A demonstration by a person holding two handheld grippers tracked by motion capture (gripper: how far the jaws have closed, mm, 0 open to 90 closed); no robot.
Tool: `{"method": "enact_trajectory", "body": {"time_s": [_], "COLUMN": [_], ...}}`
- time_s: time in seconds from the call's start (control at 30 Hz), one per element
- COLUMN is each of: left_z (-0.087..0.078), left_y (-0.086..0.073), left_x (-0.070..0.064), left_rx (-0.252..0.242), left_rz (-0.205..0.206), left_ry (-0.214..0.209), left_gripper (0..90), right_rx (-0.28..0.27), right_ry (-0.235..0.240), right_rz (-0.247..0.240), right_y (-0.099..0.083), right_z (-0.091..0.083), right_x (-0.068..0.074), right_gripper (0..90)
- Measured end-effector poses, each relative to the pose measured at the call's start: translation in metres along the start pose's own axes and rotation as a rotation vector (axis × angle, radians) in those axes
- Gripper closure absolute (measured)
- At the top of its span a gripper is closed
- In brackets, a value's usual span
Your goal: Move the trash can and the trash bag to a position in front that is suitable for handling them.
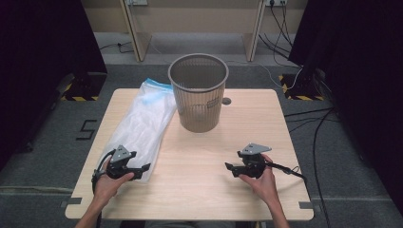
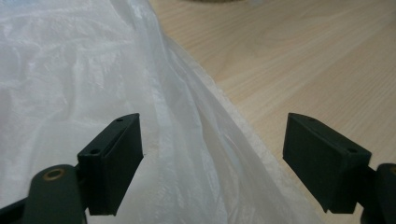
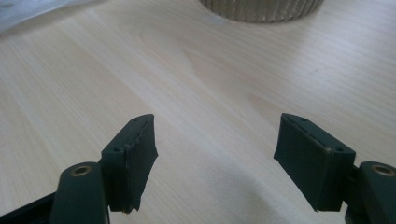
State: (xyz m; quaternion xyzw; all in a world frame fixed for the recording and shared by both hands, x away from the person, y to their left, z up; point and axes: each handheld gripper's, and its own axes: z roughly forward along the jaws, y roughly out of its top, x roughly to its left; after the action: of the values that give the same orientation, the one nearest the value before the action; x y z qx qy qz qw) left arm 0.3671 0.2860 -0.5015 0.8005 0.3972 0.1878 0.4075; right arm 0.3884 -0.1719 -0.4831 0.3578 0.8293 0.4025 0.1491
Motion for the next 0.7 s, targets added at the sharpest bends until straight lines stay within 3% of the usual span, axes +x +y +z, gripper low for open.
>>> {"method": "enact_trajectory", "body": {"time_s": [0.4,0.57,0.7], "left_z": [0.018,0.018,0.018], "left_y": [-0.014,-0.014,-0.014], "left_x": [-0.008,-0.008,-0.007], "left_rx": [0.072,0.083,0.087], "left_rz": [0.021,0.023,0.015], "left_ry": [-0.004,0.004,-0.014], "left_gripper": [19.3,18.8,17.9], "right_rx": [-0.043,-0.057,-0.064], "right_ry": [-0.046,-0.069,-0.082], "right_rz": [0.025,0.036,0.023], "right_y": [0.019,0.037,0.053], "right_z": [-0.008,-0.014,-0.018], "right_x": [-0.018,-0.029,-0.034], "right_gripper": [28.6,28.6,28.5]}}
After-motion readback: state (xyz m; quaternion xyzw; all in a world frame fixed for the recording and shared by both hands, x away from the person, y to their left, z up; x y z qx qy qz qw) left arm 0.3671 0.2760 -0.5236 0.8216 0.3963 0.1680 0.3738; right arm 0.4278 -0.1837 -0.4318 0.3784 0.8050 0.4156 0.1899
